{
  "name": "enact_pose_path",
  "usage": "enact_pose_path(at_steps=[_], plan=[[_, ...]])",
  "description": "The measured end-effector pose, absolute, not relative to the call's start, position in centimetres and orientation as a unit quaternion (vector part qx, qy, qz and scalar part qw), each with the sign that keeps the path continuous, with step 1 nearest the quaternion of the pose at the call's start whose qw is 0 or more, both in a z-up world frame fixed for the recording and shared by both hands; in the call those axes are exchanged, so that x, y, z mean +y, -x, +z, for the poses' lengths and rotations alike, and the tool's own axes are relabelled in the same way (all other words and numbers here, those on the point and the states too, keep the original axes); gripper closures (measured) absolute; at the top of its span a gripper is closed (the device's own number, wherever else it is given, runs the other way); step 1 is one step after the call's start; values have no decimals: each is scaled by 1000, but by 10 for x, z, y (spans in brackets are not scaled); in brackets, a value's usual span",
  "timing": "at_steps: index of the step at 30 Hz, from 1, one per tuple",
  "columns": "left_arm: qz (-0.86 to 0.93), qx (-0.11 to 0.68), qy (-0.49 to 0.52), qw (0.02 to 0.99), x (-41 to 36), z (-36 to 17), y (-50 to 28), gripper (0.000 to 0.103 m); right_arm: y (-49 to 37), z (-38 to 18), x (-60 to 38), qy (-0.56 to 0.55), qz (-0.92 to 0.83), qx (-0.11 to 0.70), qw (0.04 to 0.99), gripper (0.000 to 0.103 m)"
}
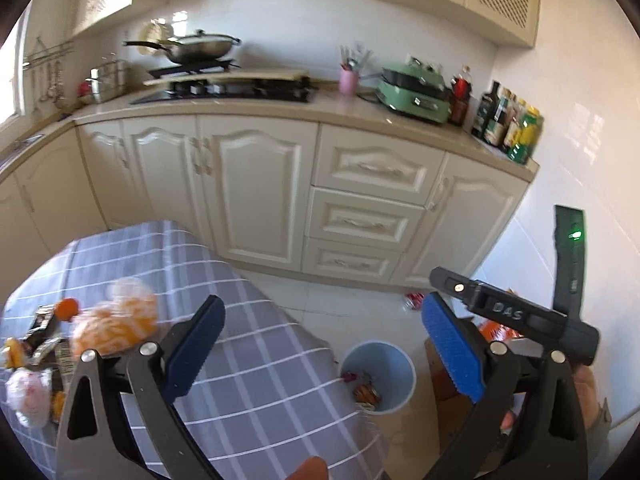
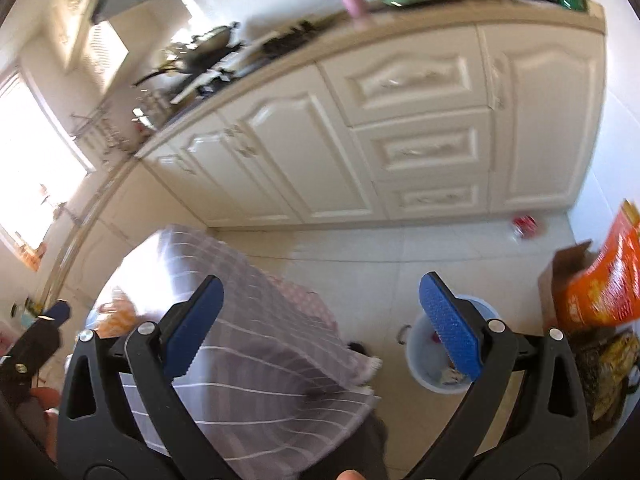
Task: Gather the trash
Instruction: 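Return both tools from the bin to the table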
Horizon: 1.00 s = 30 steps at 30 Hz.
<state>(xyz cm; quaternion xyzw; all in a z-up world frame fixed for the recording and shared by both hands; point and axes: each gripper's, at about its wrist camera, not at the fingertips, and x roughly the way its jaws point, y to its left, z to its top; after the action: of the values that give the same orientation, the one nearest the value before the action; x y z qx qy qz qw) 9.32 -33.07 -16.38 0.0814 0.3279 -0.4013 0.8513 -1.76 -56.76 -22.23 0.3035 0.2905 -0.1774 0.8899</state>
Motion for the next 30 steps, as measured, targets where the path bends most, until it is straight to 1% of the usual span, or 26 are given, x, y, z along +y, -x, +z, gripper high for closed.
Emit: enact_pose_path(at_steps=[6,14,23,26,30], plan=[[-366,301,-61,878,-274,-141,-102,6,-3,-175,-509,-263,-121,264,920,7],[-302,283,-41,909,-191,-129,-116,6,-34,-139,-431,-214,-46,251,943,6],[-238,277,-30,930,-107,-134,-129,6,-57,-132,-367,-177,7,264,948,6],[-225,281,-32,932,-83,-142,-134,6,-63,-134,-351,-168,20,273,947,6],[-210,294,-60,931,-60,-164,-142,6,-72,-144,-331,-163,33,290,942,6]])
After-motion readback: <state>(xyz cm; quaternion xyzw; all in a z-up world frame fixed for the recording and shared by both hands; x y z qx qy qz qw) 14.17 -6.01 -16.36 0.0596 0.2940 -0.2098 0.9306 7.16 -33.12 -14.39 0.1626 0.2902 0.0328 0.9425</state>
